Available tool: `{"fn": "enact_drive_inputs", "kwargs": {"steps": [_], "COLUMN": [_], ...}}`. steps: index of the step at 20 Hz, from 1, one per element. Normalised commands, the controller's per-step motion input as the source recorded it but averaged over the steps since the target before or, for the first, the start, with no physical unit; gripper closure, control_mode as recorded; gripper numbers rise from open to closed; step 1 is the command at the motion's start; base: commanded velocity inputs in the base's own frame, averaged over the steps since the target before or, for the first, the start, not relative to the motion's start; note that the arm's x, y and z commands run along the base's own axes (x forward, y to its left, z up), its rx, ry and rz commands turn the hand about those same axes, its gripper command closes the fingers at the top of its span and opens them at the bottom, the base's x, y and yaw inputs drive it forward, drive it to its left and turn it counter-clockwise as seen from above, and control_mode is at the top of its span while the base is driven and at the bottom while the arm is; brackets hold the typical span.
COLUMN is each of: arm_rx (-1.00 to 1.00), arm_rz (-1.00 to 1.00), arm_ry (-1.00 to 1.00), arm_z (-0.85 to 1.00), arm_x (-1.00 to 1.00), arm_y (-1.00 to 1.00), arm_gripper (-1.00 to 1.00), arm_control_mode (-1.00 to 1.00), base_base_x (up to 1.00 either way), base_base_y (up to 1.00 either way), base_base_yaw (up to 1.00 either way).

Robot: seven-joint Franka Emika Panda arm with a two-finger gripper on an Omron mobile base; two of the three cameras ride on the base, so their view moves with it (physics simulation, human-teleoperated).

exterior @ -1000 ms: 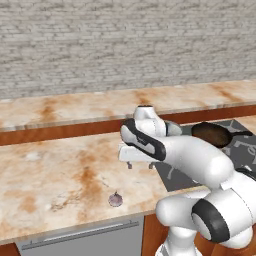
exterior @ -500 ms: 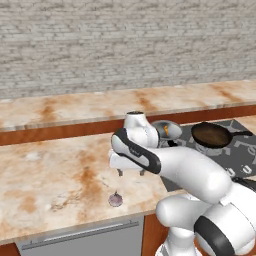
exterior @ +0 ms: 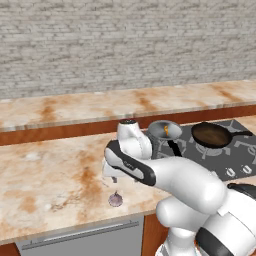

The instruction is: Place both pans onto different burners. Then place the garlic and the shrimp on different pans.

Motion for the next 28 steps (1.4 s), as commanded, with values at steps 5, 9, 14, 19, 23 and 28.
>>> {"fn": "enact_drive_inputs", "kwargs": {"steps": [5,9,14,19,23,28], "arm_rx": [0.0,-0.01,0.0,0.0,0.0,0.0], "arm_rz": [0.0,0.0,0.02,0.01,0.0,0.0], "arm_ry": [-0.12,-0.05,-0.06,-0.03,-0.06,-0.06], "arm_z": [-0.29,-0.24,-0.18,-0.11,-0.01,-0.04], "arm_x": [-0.09,-0.08,-0.23,-0.18,0.0,0.0], "arm_y": [0.19,0.26,0.26,0.18,0.0,0.0], "arm_gripper": [-1.0,-1.0,-1.0,-1.0,-1.0,-1.0], "arm_control_mode": [-1.0,-1.0,-1.0,-1.0,-1.0,-1.0], "base_base_x": [0.0,0.0,0.0,0.0,0.0,0.0], "base_base_y": [0.0,0.0,0.0,0.0,0.0,0.0], "base_base_yaw": [0.0,0.0,0.0,0.0,0.0,0.0]}}
